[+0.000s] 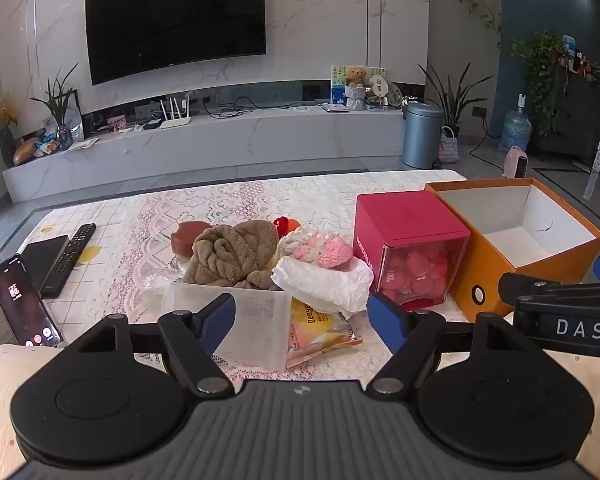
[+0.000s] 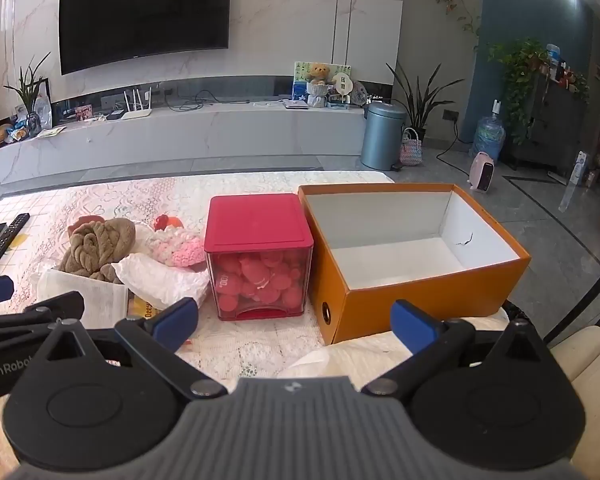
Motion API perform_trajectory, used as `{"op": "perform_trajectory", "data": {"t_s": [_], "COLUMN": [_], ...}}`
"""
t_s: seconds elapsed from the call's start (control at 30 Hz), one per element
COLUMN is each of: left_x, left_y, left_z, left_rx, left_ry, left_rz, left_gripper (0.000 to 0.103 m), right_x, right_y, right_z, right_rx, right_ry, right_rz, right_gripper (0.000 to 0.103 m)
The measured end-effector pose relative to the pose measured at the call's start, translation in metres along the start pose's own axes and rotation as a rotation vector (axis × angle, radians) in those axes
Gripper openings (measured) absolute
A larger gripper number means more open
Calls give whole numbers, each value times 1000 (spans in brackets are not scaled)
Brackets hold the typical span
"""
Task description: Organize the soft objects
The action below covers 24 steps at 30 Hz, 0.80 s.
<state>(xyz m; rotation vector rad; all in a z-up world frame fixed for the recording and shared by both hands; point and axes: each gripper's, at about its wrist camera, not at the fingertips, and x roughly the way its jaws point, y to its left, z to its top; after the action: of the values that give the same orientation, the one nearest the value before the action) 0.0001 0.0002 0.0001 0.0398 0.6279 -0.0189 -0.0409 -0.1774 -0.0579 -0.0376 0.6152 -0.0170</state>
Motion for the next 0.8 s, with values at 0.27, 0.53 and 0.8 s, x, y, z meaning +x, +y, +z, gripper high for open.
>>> {"op": "perform_trajectory", "data": {"t_s": [0.27,0.53,0.8], "left_x": [-1,2,2], "left_y": [7,4,3], "left_z": [-2,-2,-3], "left_rx": [-21,-25,-23], "left_ry": [10,15,16], "left_rz": [-21,-15,-20], "left_gripper": [81,81,81], "right_x": [-3,3,3], "right_y": [0,1,2], "right_z": [-1,-8,-1], "right_rx": [1,0,-5], "right_ry": [-3,13,20], "right_rz": [8,7,9], "right_gripper": [101,101,101]}}
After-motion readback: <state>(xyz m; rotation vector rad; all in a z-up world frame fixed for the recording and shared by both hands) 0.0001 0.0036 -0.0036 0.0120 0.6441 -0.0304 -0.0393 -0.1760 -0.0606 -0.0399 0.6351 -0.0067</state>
